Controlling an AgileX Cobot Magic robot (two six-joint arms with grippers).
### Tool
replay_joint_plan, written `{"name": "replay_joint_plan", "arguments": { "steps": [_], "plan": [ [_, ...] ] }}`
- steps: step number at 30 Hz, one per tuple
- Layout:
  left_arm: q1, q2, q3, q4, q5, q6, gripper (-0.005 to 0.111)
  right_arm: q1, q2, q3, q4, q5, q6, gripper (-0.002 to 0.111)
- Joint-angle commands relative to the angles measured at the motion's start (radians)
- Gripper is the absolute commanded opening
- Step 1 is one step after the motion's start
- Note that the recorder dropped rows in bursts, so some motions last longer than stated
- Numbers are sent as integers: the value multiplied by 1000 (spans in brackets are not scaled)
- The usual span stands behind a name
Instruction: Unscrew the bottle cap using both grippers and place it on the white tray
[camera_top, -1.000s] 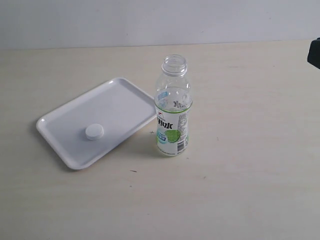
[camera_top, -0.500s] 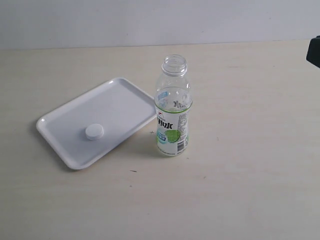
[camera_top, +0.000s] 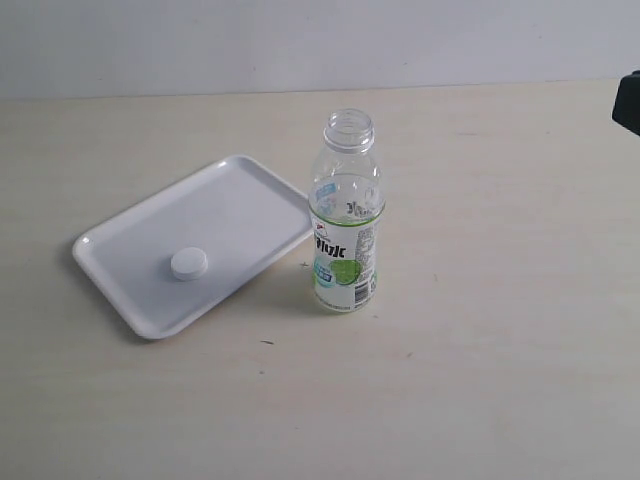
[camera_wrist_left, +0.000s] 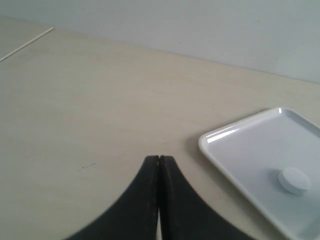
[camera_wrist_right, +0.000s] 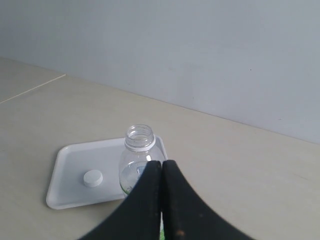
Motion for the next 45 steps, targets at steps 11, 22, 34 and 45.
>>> {"name": "replay_joint_plan", "arguments": {
  "steps": [11,22,34,45],
  "plan": [
    [-4,-7,3,-17,-11,4,0,-4,-3,4,-6,-9,3,0],
    [-4,-7,3,-17,-11,4,0,-4,-3,4,-9,-9,3,0],
    [-4,-7,3,-17,-11,4,0,-424,-60,6,124,-32,0,0],
    [-4,-7,3,-17,-11,4,0,-737,-160,6,117,-32,-45,0]
  ]
}}
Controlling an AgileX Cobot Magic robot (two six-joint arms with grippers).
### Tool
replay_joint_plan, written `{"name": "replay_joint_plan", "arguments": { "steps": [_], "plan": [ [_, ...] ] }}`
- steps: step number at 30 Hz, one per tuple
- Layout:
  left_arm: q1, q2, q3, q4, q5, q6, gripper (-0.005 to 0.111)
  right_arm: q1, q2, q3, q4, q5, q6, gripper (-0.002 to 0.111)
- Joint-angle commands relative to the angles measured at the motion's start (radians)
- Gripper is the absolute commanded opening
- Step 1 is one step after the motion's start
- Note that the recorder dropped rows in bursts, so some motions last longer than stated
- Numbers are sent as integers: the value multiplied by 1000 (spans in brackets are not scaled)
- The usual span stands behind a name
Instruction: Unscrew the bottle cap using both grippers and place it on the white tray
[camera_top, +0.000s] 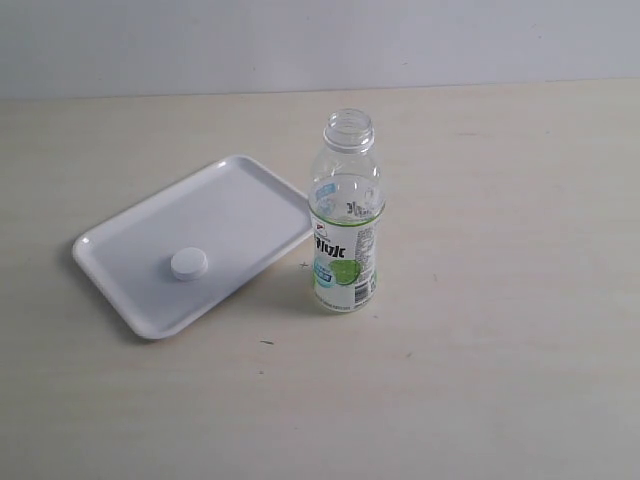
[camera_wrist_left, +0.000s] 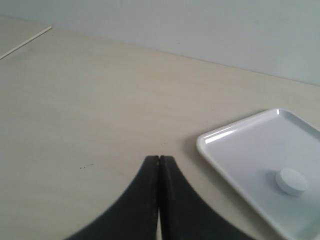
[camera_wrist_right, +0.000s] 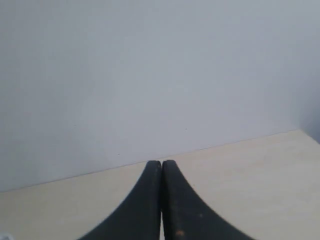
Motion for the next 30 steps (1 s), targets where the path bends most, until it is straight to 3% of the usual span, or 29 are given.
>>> {"name": "replay_joint_plan", "arguments": {
  "steps": [1,10,17,27,30],
  "plan": [
    [-4,-7,3,-9,-9,4,0,-38,-13,3,1,-6,-63,0],
    [-4,-7,3,-9,-9,4,0,-38,-20,18,5,-4,-89,0],
    [-4,-7,3,-9,-9,4,0,-59,-149,104,66,11,-292,0],
    [-4,-7,3,-9,-9,4,0,-64,-227,231,69,34,-303,0],
    [-4,-7,3,-9,-9,4,0,-64,-253,267,206,37,-499,0]
  ]
}}
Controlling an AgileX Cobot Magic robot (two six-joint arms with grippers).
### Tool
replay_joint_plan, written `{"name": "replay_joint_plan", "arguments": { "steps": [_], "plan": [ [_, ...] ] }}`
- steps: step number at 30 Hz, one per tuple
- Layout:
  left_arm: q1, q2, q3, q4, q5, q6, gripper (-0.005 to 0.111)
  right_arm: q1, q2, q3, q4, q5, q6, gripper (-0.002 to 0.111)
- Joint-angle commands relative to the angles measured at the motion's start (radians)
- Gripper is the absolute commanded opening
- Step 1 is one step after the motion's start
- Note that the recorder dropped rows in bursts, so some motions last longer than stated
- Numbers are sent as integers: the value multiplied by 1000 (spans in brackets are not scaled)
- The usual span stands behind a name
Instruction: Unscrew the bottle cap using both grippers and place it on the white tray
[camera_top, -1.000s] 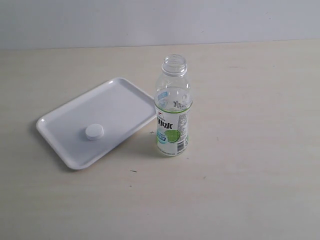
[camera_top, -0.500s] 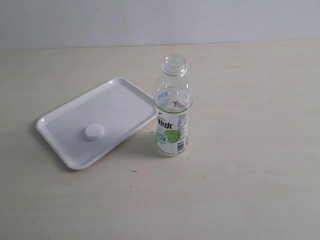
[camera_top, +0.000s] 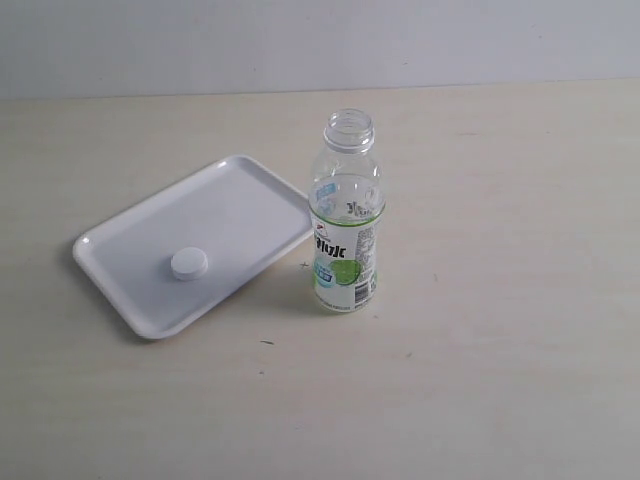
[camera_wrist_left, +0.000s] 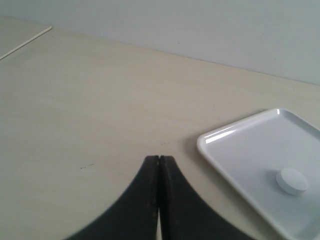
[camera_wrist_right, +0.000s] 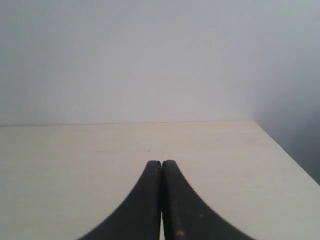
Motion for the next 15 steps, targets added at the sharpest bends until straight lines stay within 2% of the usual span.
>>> {"name": "replay_joint_plan", "arguments": {
  "steps": [1,3,6,9,15],
  "plan": [
    [-4,-7,3,-9,-9,2,0,-6,-41,57,188,1,-273,0],
    [-4,-7,3,-9,-9,2,0,-6,-66,93,334,3,-472,0],
    [-4,-7,3,-9,-9,2,0,-6,-96,144,488,3,-603,0],
    [-4,-7,3,-9,-9,2,0,-6,-120,181,539,-7,-594,0],
    [-4,-7,3,-9,-9,2,0,-6,-156,241,539,-33,-406,0]
  ]
}}
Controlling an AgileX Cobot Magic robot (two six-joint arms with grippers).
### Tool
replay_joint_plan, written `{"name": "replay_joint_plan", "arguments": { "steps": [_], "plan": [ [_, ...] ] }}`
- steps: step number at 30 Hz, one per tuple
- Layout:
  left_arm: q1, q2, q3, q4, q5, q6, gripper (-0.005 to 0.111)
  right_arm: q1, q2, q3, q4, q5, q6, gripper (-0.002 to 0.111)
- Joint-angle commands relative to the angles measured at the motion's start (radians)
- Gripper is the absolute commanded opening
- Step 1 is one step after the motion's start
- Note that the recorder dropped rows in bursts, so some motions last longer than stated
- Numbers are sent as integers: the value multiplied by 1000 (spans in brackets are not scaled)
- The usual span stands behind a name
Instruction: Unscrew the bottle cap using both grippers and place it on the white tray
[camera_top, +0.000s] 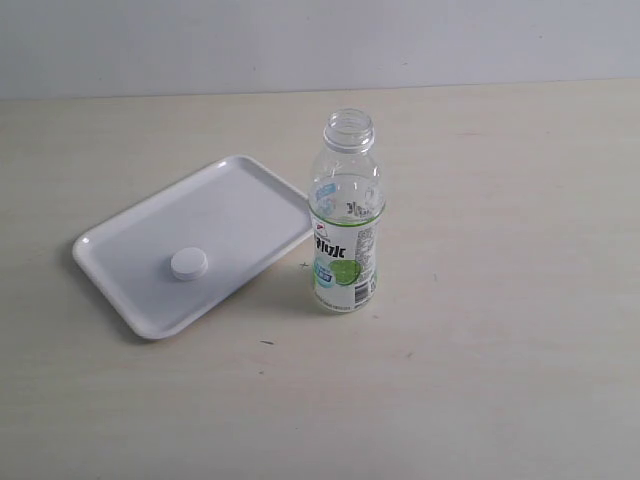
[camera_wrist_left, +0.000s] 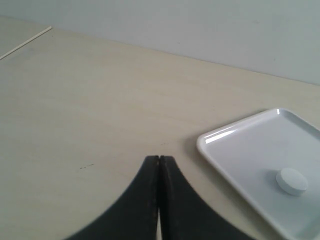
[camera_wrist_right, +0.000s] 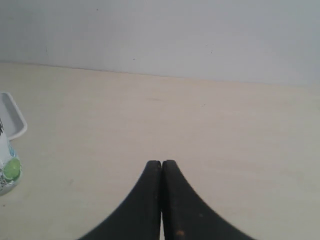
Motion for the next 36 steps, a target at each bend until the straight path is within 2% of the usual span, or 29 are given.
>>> {"name": "replay_joint_plan", "arguments": {
  "steps": [1,6,30,36],
  "plan": [
    [-4,-7,3,-9,-9,2,0,-6,-13,41,5,-32,81,0],
    [-4,-7,3,-9,-9,2,0,-6,-13,82,-25,-59,0,0],
    [-4,-7,3,-9,-9,3,0,-6,-13,82,-22,-79,19,0],
    [-55,-7,3,-9,-9,3,0,-6,-13,82,-20,-79,26,0]
  ]
}}
